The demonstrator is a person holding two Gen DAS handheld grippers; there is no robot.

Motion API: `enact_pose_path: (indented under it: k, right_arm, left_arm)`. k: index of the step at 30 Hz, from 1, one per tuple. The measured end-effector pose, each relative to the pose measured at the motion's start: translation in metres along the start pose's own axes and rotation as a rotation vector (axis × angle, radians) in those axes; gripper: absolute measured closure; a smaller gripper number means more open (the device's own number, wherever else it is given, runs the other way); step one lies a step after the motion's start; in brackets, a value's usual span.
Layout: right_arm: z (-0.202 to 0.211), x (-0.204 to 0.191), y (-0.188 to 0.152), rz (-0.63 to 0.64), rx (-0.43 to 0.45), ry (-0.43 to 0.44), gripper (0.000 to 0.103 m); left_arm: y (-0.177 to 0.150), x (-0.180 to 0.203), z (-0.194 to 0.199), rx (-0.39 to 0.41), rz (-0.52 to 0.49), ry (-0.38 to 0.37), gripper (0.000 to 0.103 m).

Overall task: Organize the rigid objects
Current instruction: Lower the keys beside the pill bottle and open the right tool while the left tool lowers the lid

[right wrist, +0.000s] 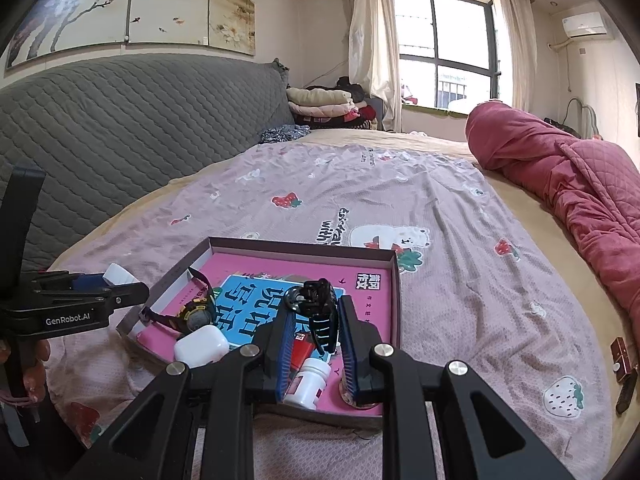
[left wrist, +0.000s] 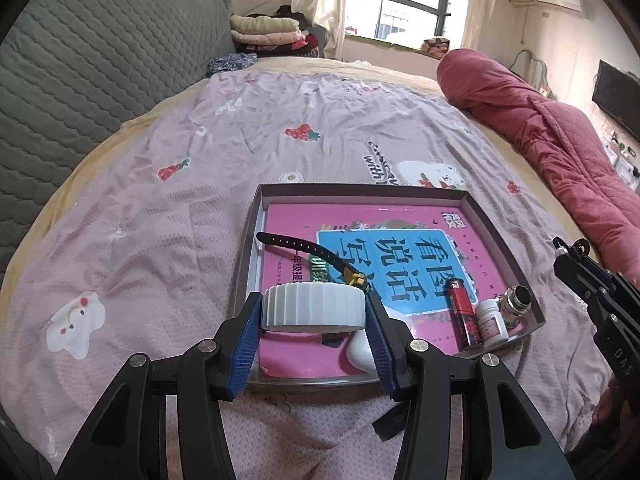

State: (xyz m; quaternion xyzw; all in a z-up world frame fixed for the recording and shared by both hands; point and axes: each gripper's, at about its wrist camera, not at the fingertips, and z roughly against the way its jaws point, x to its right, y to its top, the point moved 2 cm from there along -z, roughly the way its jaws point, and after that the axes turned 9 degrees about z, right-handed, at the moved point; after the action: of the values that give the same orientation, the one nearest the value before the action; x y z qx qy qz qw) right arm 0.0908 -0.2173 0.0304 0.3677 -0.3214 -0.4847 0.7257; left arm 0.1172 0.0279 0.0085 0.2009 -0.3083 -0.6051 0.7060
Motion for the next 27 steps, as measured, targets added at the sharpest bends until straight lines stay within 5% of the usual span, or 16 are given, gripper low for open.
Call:
enact_pose_path:
  k: [27]
  right_arm:
    - [-0.025,0.002,-0.023,-0.021,-0.078,0.013,0.081]
  left_arm:
    - [-0.014,-0.007,-0.036,-0.070,0.001,0.032,0.051]
